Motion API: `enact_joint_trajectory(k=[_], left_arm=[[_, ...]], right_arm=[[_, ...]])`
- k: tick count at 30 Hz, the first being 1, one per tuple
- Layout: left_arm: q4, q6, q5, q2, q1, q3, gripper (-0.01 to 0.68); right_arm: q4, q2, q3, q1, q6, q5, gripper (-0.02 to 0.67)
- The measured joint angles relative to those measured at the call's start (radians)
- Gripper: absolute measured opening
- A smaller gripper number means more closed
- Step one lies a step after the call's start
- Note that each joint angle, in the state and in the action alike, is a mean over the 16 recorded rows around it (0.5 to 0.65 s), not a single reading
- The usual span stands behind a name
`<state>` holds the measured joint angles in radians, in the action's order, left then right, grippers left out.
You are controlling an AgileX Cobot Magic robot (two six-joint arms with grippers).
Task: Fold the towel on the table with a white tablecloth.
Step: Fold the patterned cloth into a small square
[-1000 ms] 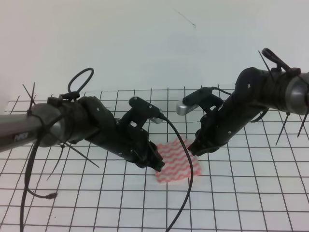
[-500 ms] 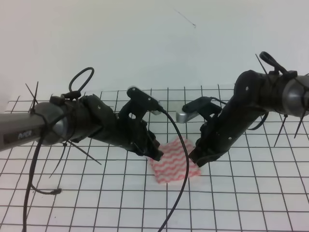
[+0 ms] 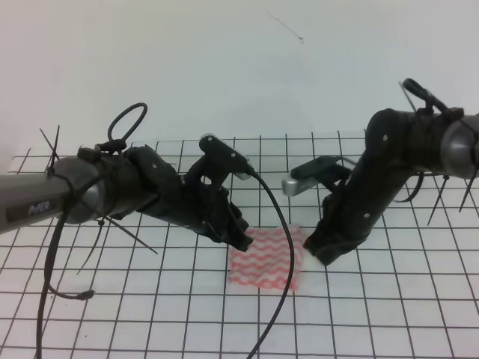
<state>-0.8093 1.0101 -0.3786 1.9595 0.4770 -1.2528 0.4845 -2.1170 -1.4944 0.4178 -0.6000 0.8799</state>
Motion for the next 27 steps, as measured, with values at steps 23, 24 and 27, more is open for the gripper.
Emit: enact_joint_trajectory(k=[23, 24, 27], left_arm=[[0.044, -0.015, -0.028, 0.0, 0.0, 0.0, 0.087], [0.047, -0.016, -0.03, 0.0, 0.0, 0.0, 0.085], [0.057, -0.019, -0.034, 0.0, 0.0, 0.0, 0.082]], right_arm=[[0.112, -0.014, -0.001, -0.01, -0.079, 0.016, 0.003], [0.111, -0.01, -0.001, -0.01, -0.078, 0.015, 0.003], [0.111, 0.005, -0.001, -0.009, -0.076, 0.015, 0.003]])
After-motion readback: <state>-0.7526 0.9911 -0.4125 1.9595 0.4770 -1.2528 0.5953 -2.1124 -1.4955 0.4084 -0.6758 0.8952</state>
